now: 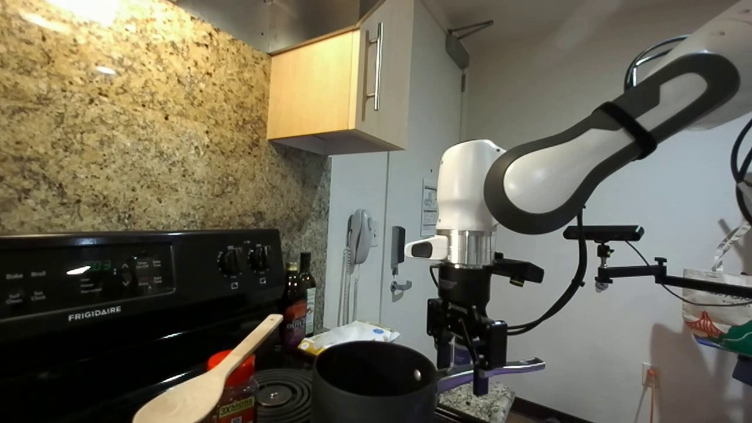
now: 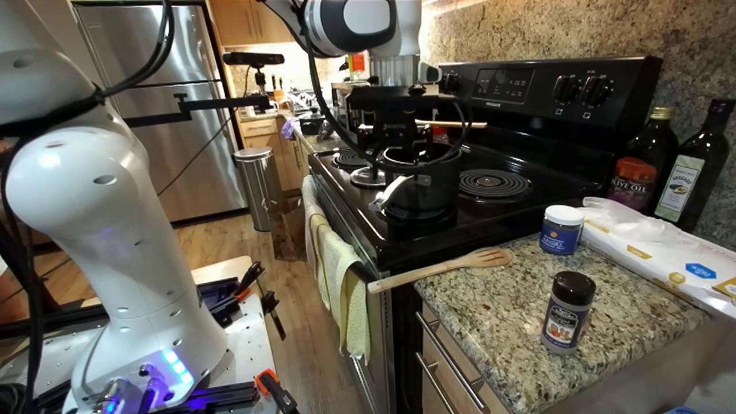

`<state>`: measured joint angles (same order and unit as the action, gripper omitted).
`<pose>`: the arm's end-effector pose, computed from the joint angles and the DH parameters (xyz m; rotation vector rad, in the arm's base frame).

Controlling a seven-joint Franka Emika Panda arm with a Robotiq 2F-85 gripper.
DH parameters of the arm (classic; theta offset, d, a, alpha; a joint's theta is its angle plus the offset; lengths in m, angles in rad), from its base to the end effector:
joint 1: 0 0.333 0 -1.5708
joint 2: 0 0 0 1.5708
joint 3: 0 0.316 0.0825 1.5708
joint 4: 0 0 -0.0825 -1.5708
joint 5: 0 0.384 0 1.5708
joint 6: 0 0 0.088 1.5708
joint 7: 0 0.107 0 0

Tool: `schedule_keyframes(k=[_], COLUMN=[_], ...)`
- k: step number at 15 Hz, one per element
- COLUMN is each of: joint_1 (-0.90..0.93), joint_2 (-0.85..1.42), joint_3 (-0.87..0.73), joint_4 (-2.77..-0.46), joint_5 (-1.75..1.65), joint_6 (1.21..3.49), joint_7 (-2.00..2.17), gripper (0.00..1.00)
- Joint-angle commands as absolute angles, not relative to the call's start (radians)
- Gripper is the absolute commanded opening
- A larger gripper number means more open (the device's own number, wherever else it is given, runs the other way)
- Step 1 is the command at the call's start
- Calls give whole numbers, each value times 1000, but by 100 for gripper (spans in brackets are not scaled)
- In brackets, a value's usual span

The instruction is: Take the wooden spoon out of the pot then put the lid on it

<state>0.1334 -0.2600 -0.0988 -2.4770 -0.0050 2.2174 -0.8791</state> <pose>0.4426 0.0153 0.3867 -2.7972 -1.3859 -0.0125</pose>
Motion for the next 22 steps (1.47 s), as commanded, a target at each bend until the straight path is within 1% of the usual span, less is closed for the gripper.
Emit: schedule_keyframes(k=[1,3,7,22], joint_1=[123,123,119,85], joint_2=[-253,-254,-256,-278], joint_3=[-96,-99,-105,-134], joint_4=[-2487,-2488,-2491,-2508], joint_5=[36,44,49,41], joint_6=[2260,2266,2272,2278], joint_7=[-936,-942,-948,-938], gripper=[53,41,15,15])
